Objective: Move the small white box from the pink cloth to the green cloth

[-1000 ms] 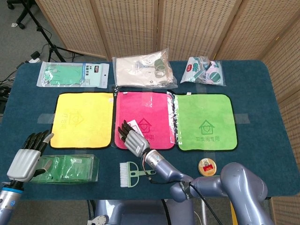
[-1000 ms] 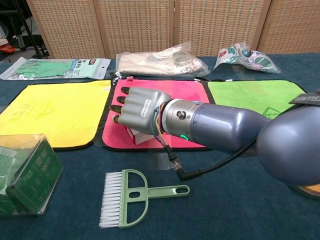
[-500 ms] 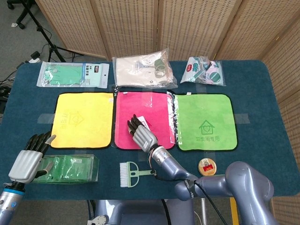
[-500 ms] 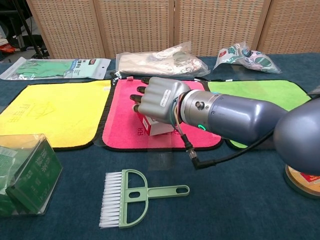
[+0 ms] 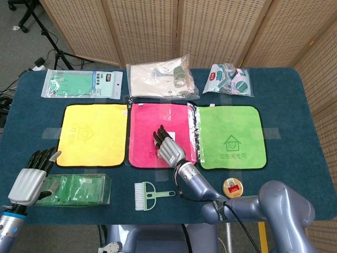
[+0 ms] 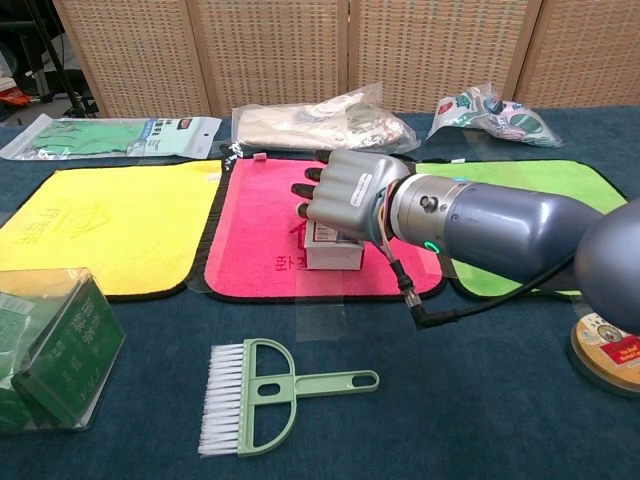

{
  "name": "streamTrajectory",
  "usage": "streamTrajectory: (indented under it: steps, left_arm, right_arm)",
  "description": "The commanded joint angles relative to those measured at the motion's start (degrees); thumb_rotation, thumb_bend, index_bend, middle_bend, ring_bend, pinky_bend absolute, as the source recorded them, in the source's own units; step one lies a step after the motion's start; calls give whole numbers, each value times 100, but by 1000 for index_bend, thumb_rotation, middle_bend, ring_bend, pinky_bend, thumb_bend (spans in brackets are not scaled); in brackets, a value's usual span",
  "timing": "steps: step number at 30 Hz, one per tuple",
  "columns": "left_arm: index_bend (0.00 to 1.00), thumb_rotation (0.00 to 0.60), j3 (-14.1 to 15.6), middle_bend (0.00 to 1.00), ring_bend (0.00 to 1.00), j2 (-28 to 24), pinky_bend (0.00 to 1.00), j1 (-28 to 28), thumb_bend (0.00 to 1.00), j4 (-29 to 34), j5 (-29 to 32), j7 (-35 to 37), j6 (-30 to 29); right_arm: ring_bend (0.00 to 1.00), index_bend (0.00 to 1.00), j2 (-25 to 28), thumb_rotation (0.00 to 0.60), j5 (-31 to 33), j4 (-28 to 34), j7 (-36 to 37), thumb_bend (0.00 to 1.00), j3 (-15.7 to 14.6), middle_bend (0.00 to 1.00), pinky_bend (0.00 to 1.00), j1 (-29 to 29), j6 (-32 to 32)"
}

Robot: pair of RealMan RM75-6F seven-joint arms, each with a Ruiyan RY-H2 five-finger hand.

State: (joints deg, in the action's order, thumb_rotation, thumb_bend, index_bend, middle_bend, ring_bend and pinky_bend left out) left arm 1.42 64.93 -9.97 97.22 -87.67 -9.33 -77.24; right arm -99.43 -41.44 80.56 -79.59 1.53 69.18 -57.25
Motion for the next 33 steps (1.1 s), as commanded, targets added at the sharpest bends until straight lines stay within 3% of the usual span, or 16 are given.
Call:
streamTrajectory:
  steps: [1, 33]
  left_arm:
    - [0, 600, -1, 0, 0, -3, 0, -2, 339, 4, 6, 10, 4]
    - [0, 600, 5, 0, 0, -12, 0, 1, 339, 30, 17, -4, 1]
  right_arm:
    - [0, 103, 37, 600, 19, 23, 8, 775, -27, 0, 0, -17, -20]
    - [0, 112, 746, 600, 203, 106, 370, 775, -264, 7, 0, -493, -344]
